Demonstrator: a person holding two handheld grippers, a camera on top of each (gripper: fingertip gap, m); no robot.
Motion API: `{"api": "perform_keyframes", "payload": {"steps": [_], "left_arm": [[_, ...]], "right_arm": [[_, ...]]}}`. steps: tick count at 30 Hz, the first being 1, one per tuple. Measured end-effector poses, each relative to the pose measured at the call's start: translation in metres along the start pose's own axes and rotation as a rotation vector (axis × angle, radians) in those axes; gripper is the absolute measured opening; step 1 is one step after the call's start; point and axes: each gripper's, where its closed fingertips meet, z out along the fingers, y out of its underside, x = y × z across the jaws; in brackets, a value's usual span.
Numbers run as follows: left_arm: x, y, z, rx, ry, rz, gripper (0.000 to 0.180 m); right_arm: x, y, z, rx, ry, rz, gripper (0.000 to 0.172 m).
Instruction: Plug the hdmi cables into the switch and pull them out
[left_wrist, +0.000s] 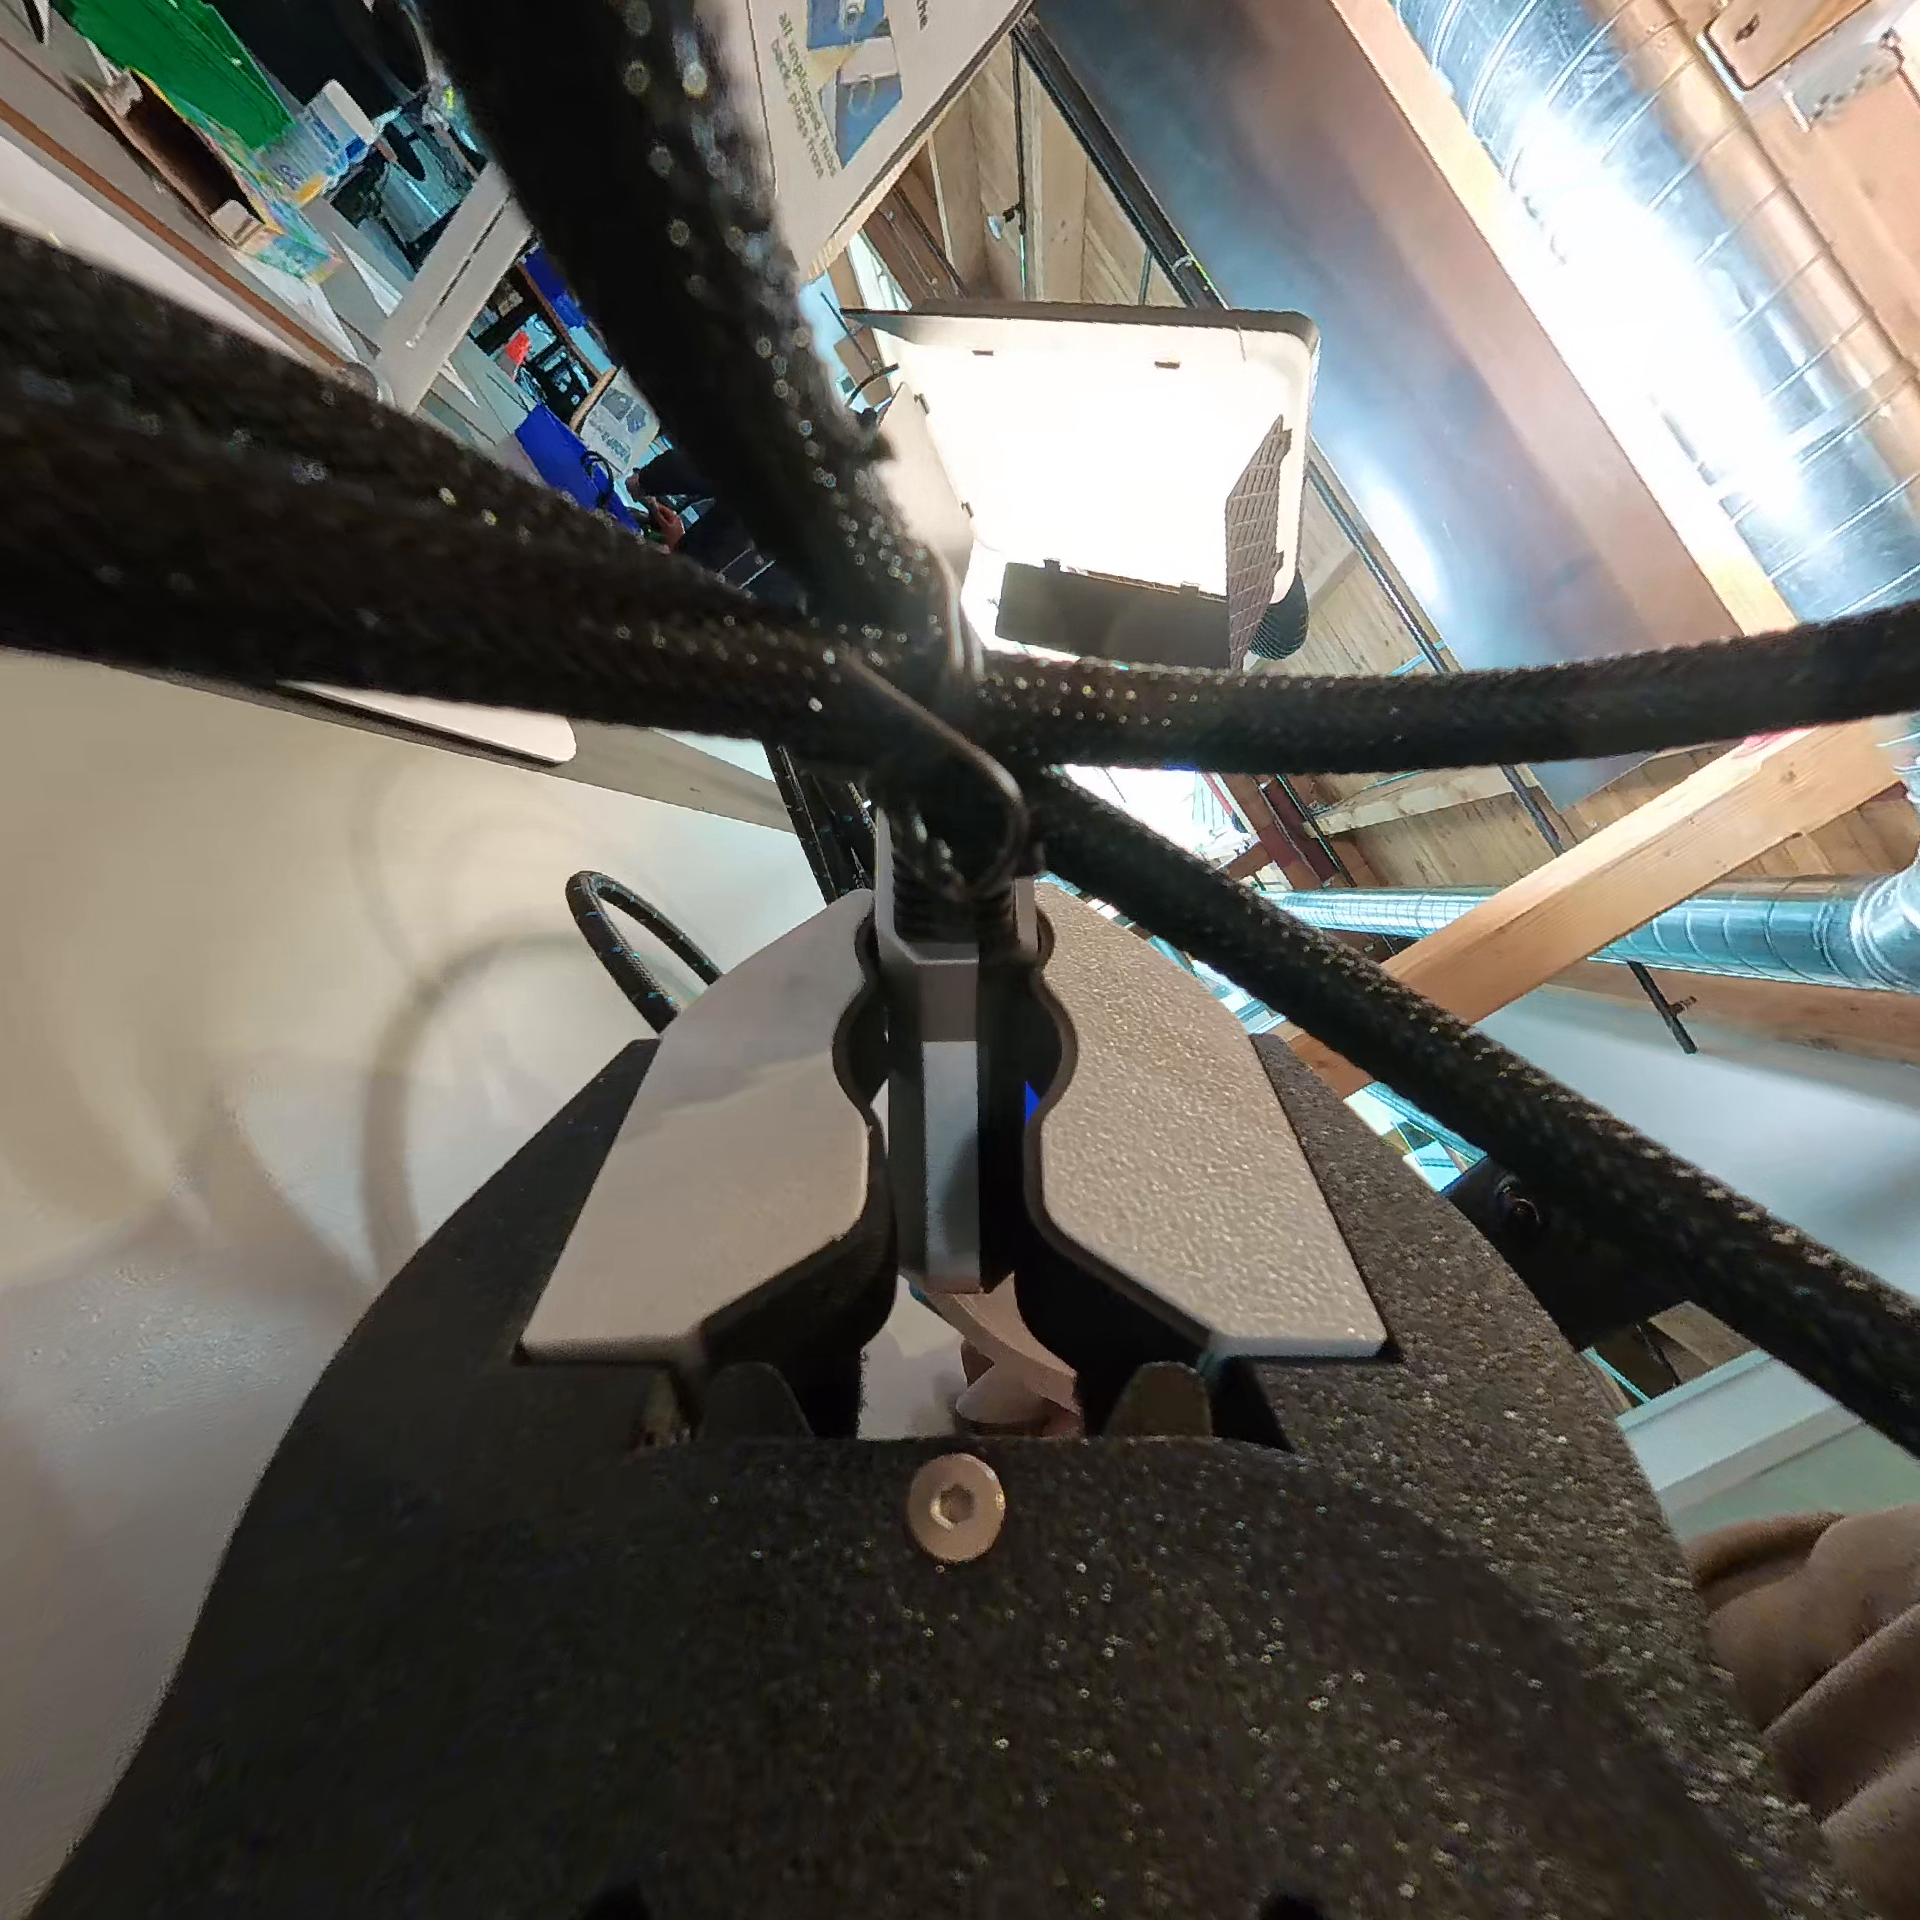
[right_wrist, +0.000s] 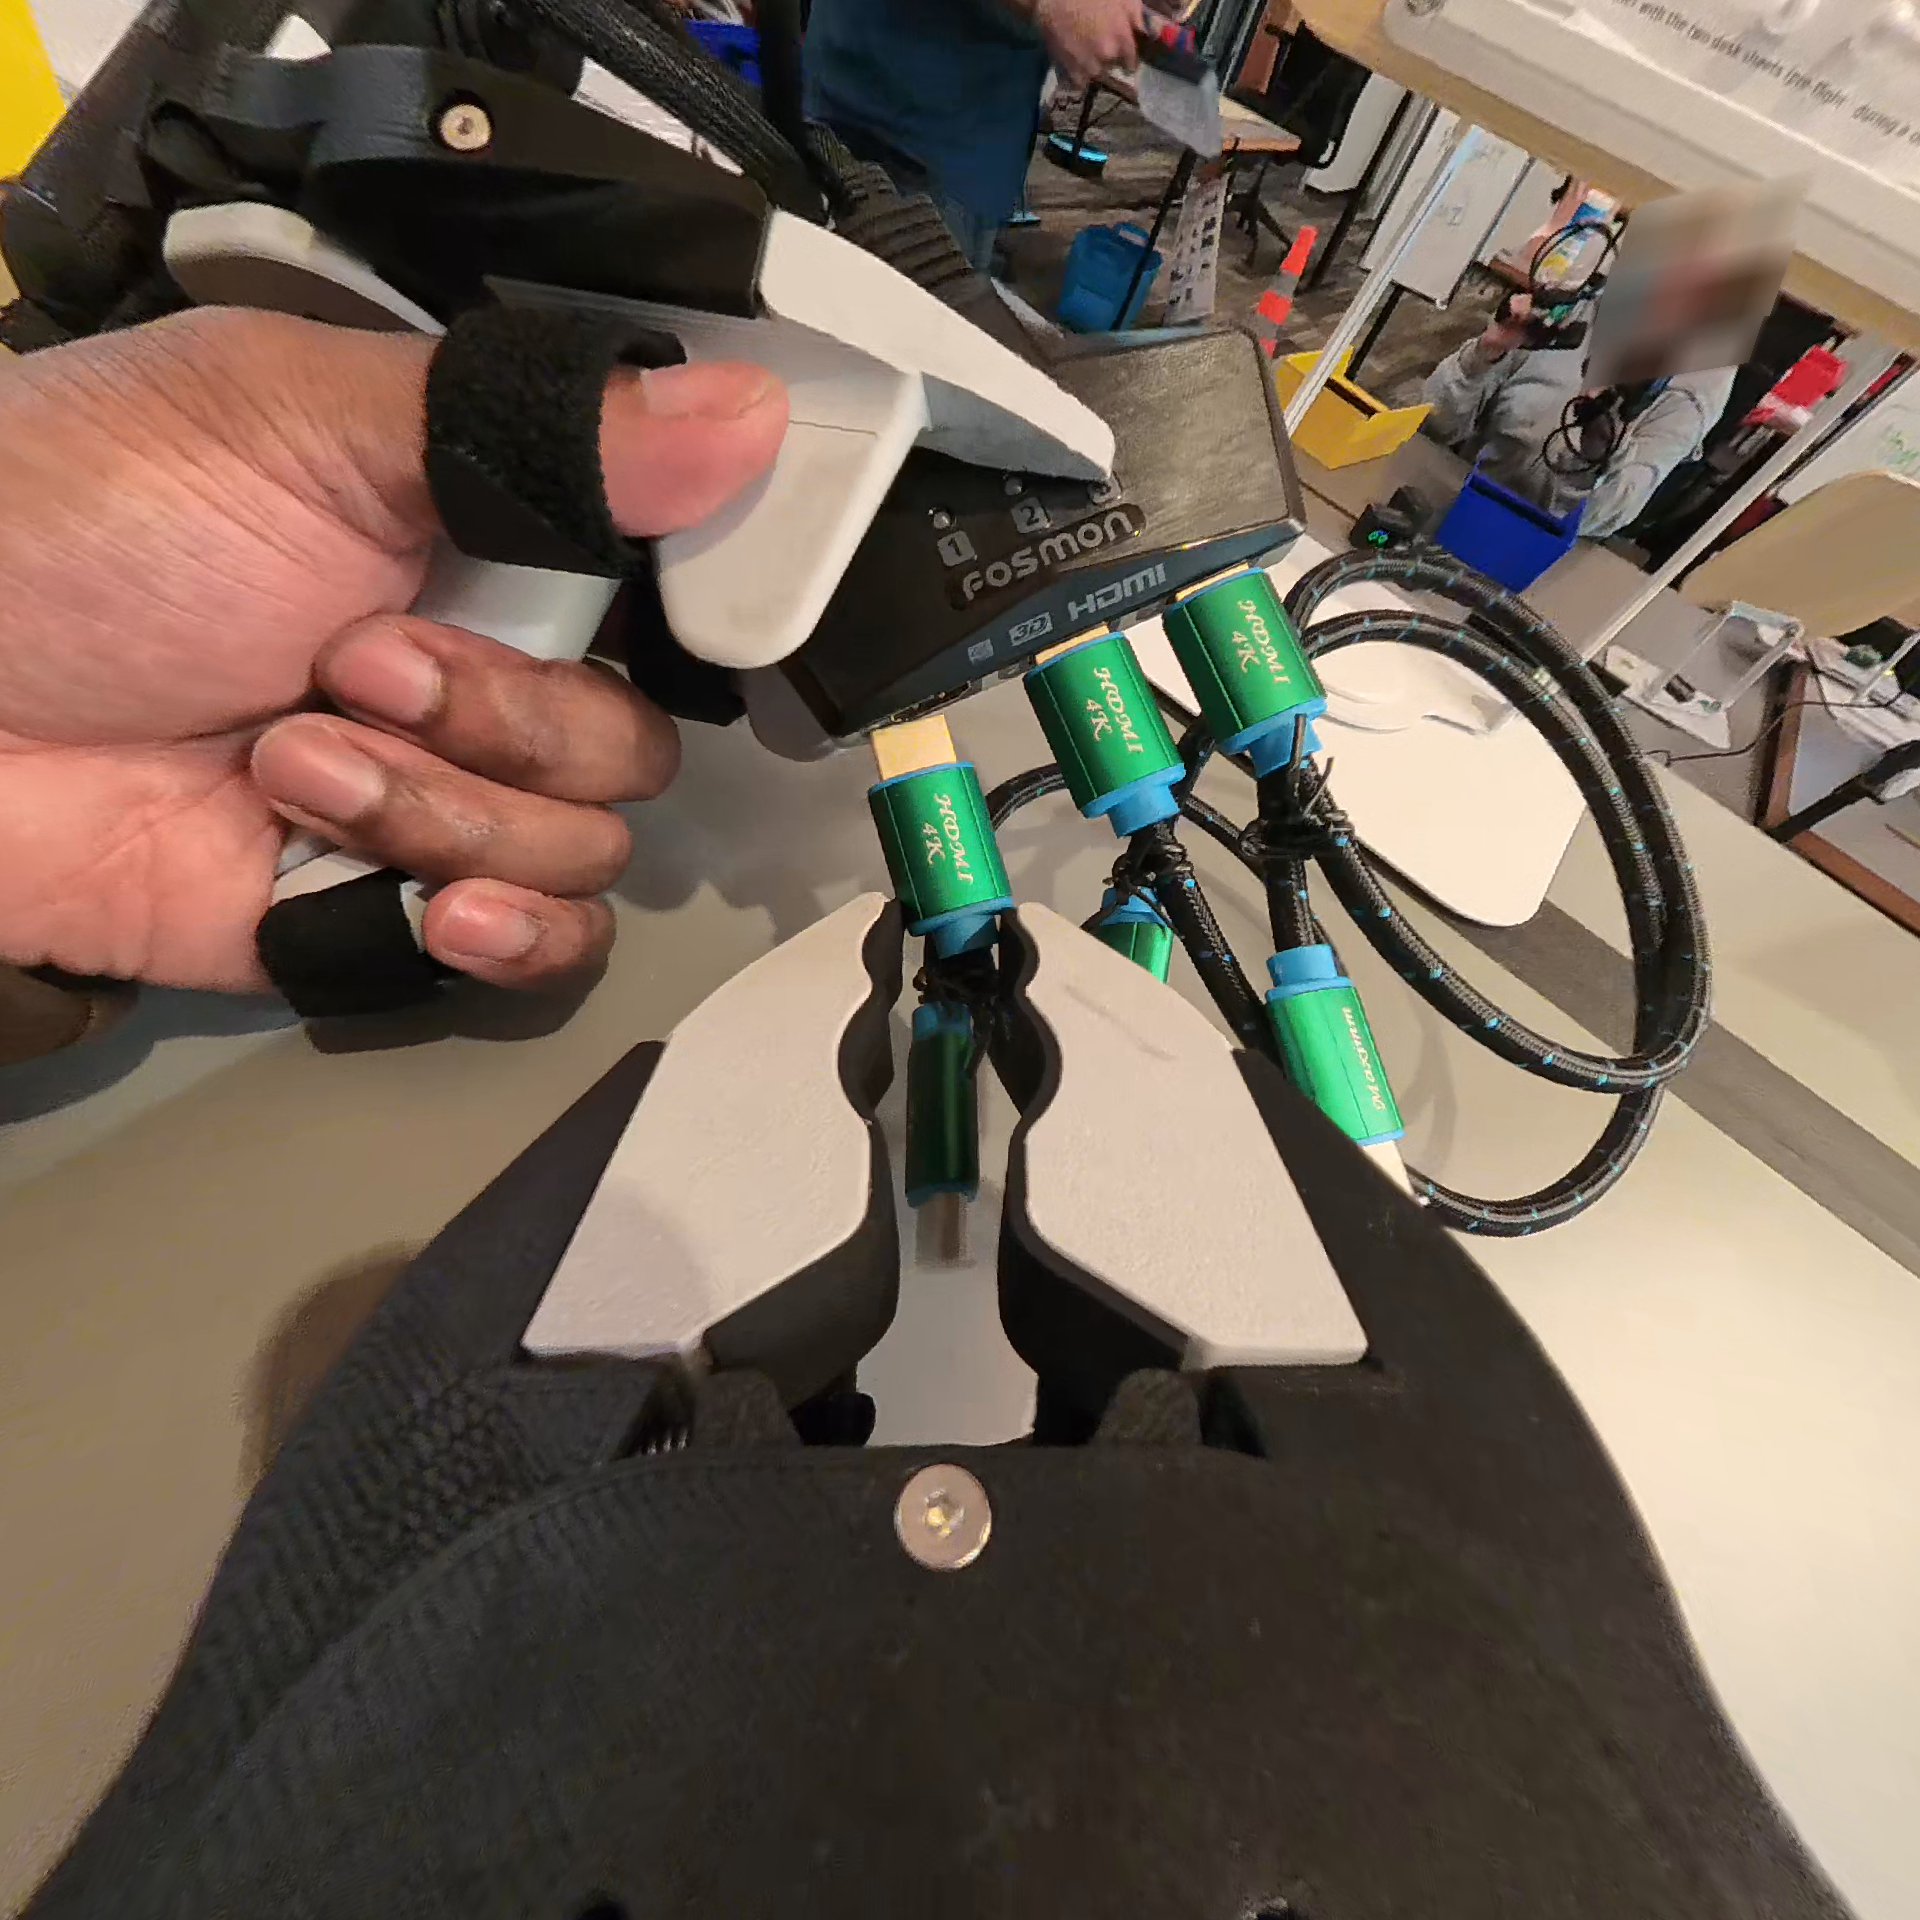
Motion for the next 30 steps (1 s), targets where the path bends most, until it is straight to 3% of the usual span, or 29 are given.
{"api": "perform_keyframes", "payload": {"steps": [10, 30], "left_arm": [[0.002, 0.003, 0.002, -0.009, 0.010, 0.006, 0.022], [0.000, 0.008, 0.005, -0.019, -0.020, 0.002, 0.022]], "right_arm": [[0.001, -0.011, -0.006, 0.039, 0.044, 0.000, 0.016], [0.003, 0.004, -0.004, -0.066, 0.057, -0.082, 0.016]]}}
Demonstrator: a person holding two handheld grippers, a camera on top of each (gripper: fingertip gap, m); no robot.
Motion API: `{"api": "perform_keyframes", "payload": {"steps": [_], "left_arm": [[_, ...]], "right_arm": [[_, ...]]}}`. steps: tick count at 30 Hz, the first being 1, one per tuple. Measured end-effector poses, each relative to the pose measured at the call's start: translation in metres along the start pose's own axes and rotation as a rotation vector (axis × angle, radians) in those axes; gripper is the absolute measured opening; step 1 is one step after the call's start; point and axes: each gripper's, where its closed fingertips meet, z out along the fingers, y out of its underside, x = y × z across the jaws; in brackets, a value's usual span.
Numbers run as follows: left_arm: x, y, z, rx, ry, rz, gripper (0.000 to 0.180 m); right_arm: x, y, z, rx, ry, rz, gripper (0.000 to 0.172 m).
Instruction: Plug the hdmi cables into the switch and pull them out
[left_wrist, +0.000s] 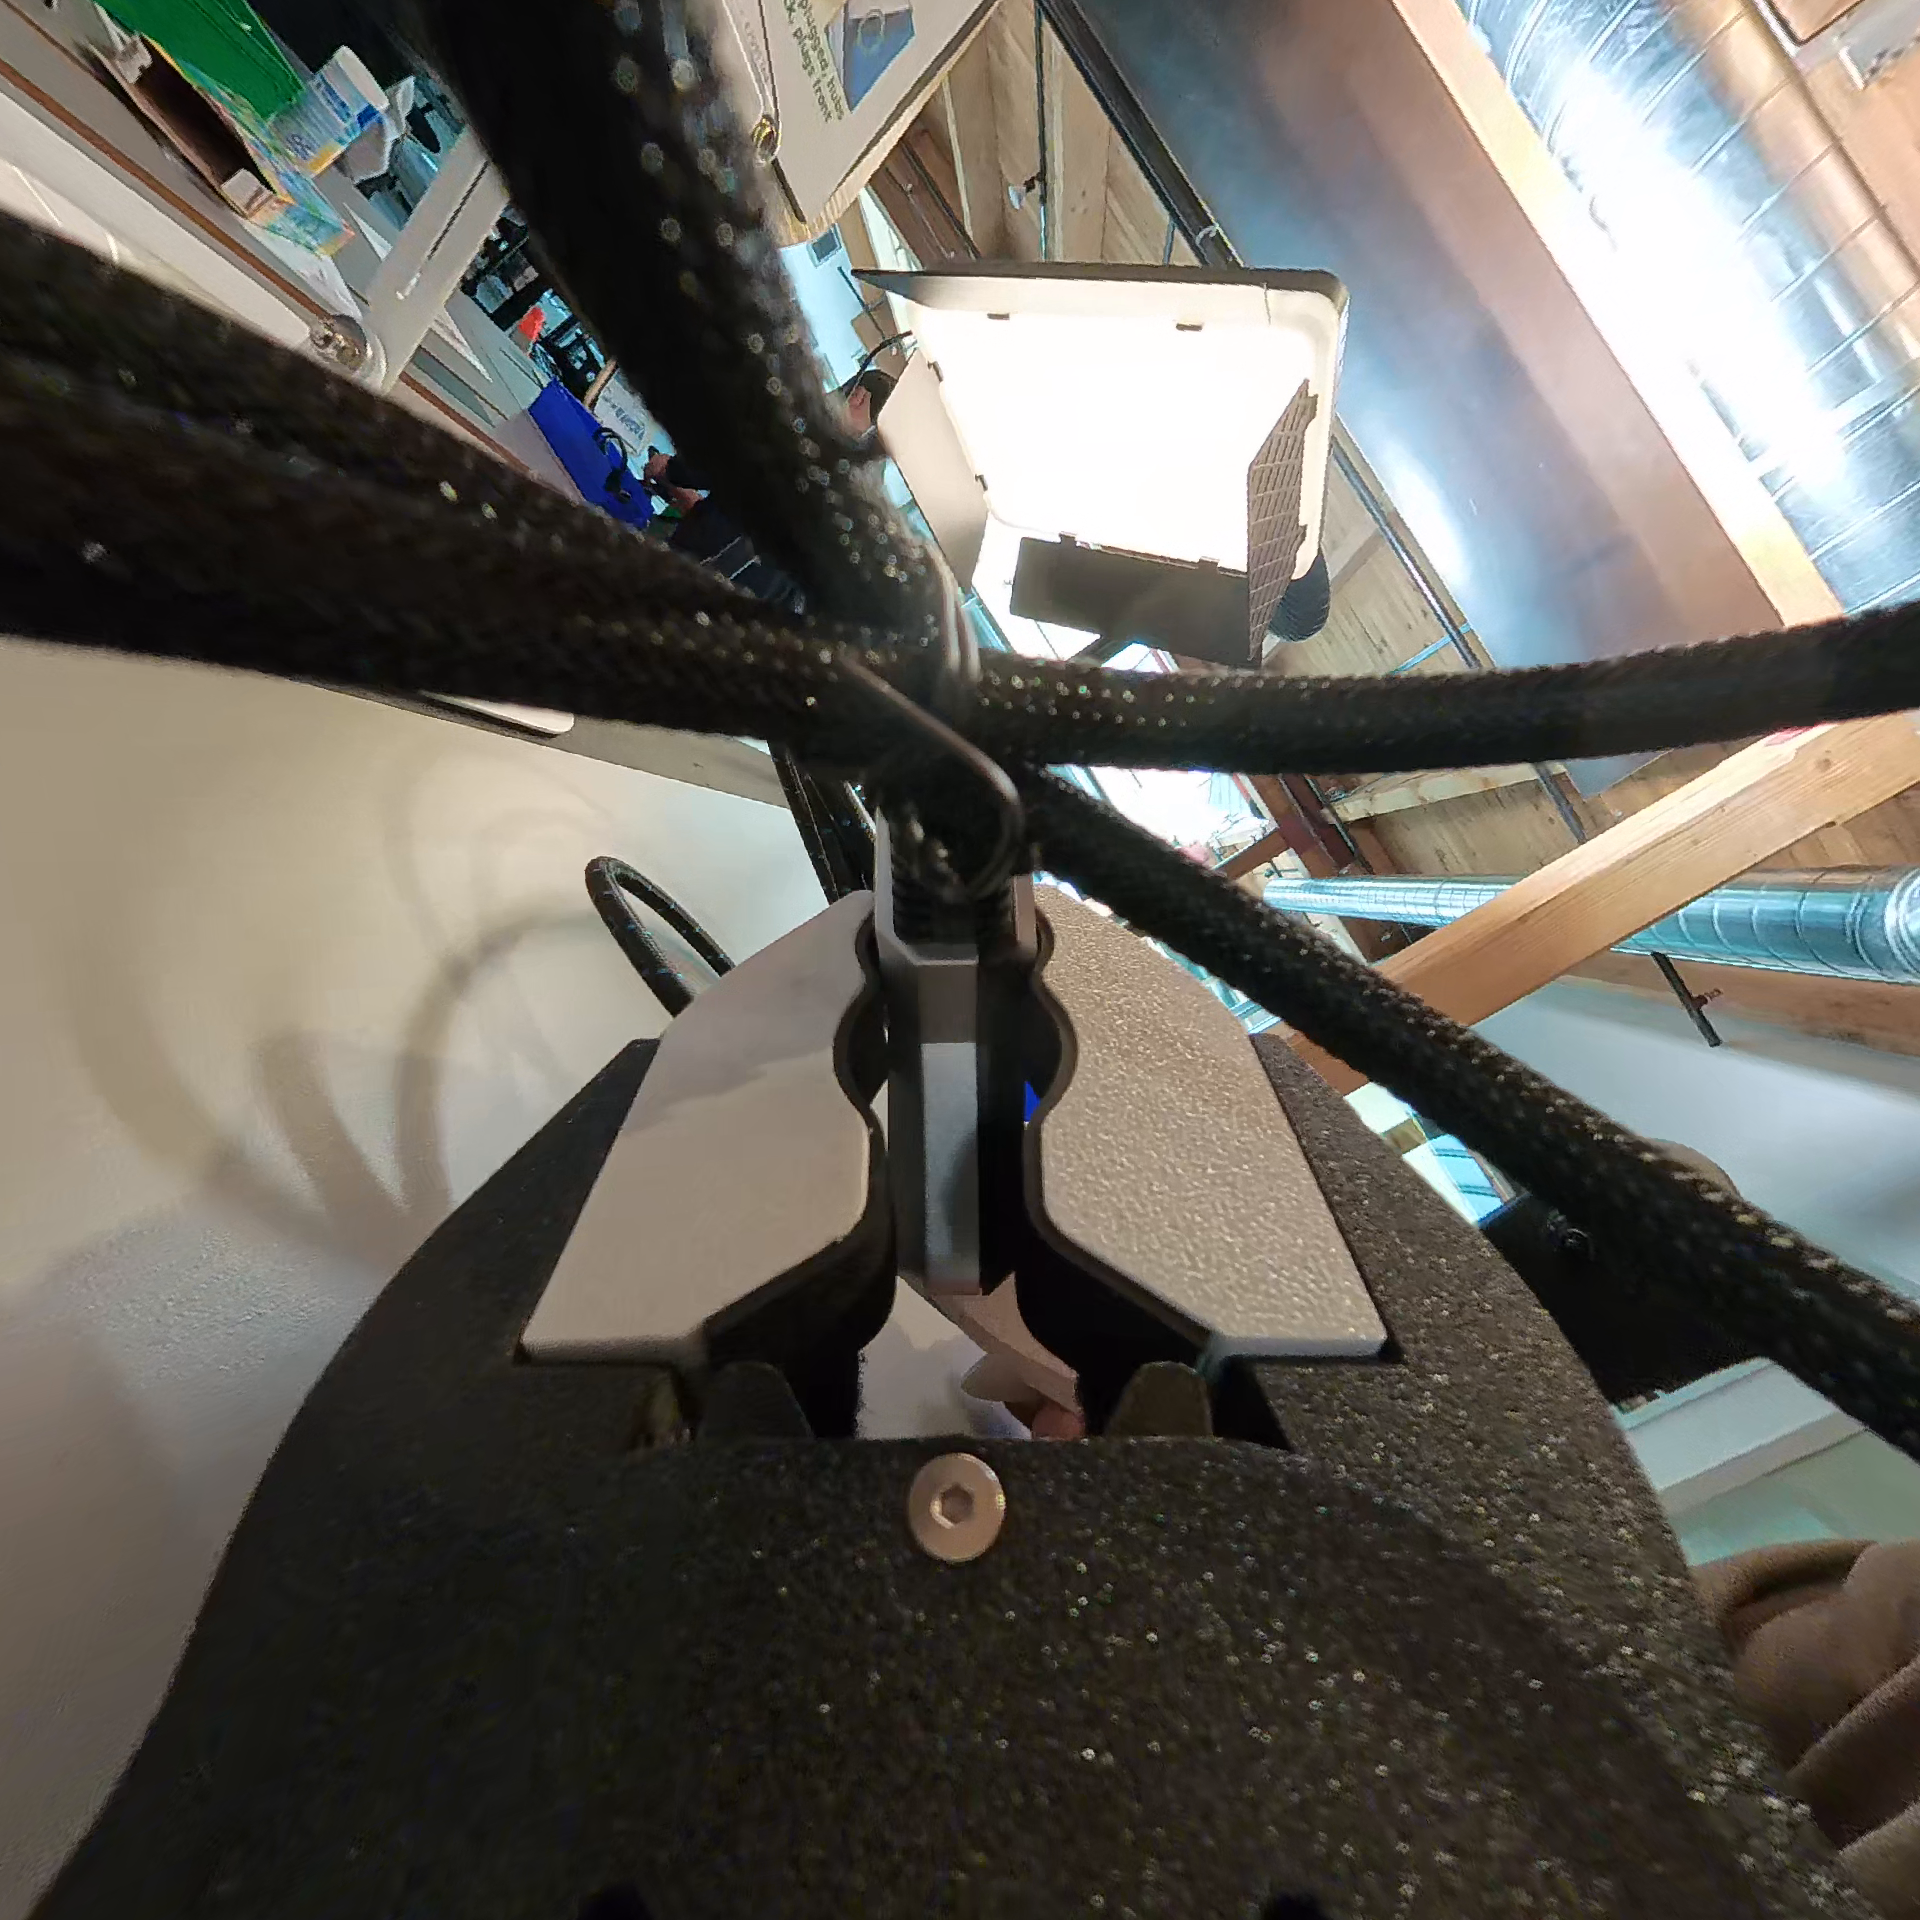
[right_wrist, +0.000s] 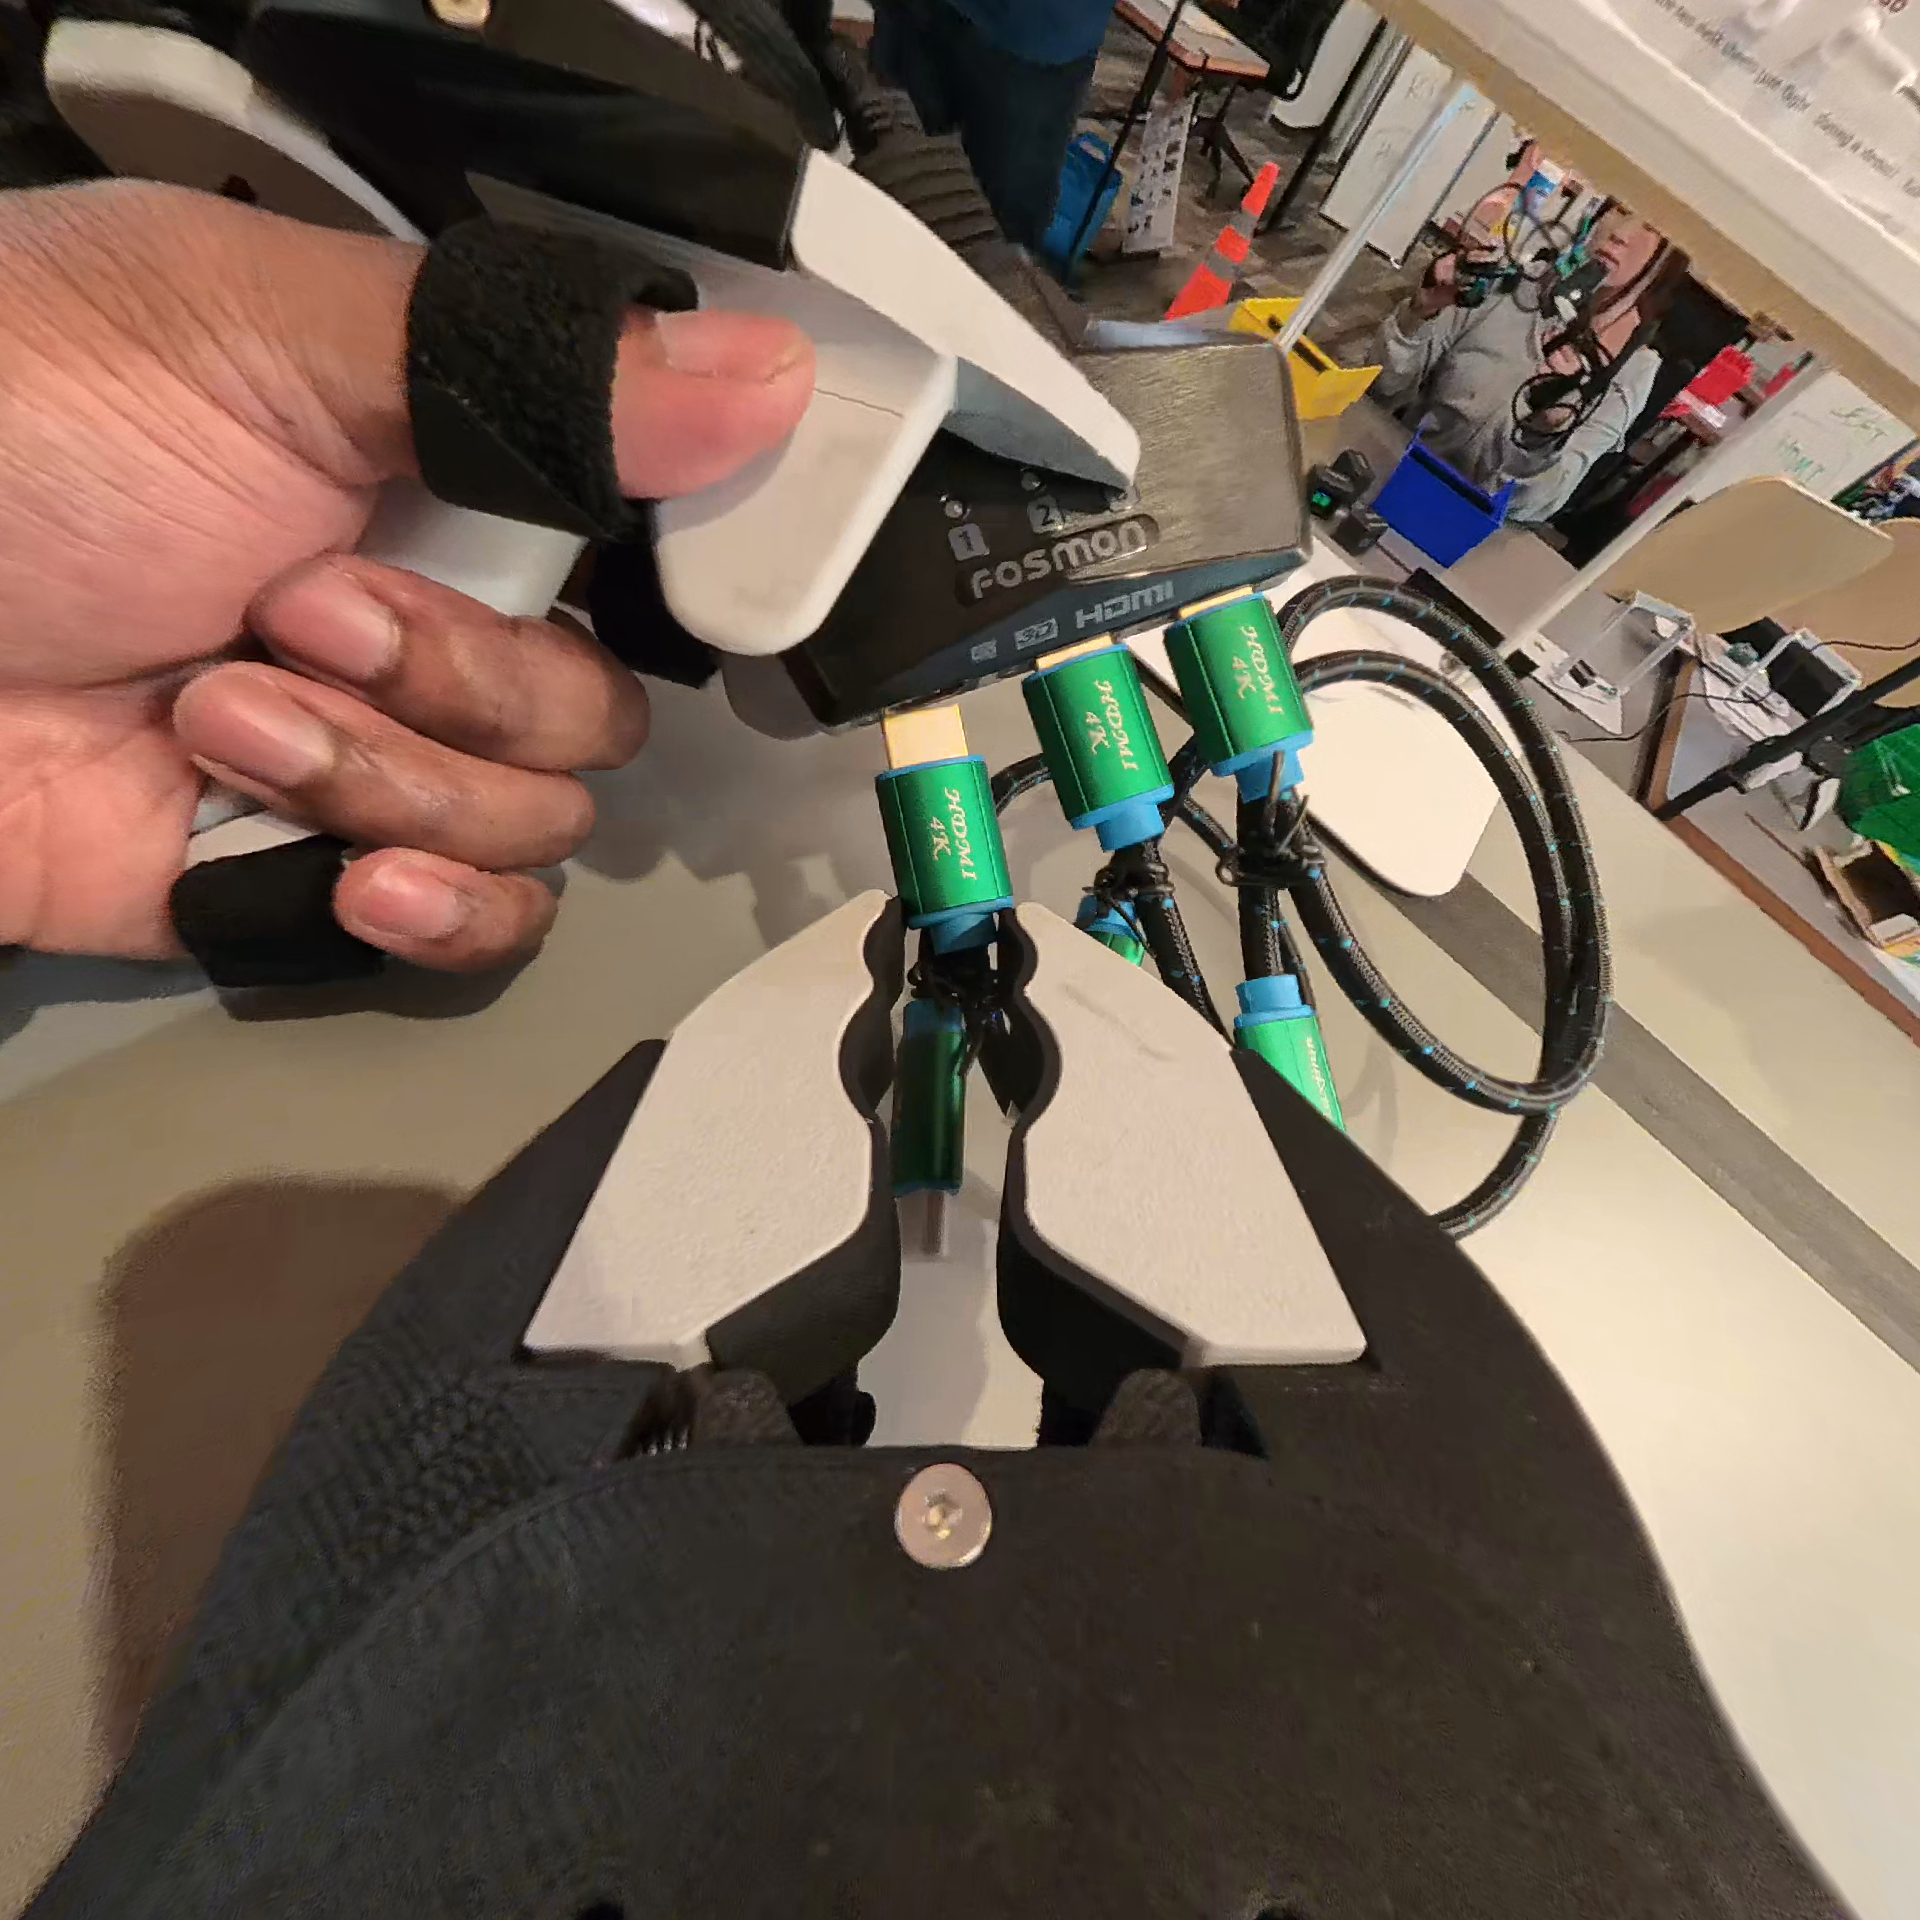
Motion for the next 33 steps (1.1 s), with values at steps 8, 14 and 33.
{"api": "perform_keyframes", "payload": {"steps": [8, 14, 33], "left_arm": [[0.0002, -0.0009, -0.0008, 0.007, 0.001, 0.000, 0.022], [0.0009, -0.0020, -0.0021, 0.012, 0.022, -0.018, 0.022], [0.0020, -0.0006, -0.0042, 0.002, 0.056, -0.062, 0.023]], "right_arm": [[0.0002, -0.0030, -0.0012, 0.009, 0.006, -0.022, 0.016], [-0.0007, -0.0057, -0.0006, 0.040, -0.038, 0.056, 0.016], [0.0011, -0.0063, 0.0020, 0.037, 0.016, -0.022, 0.016]]}}
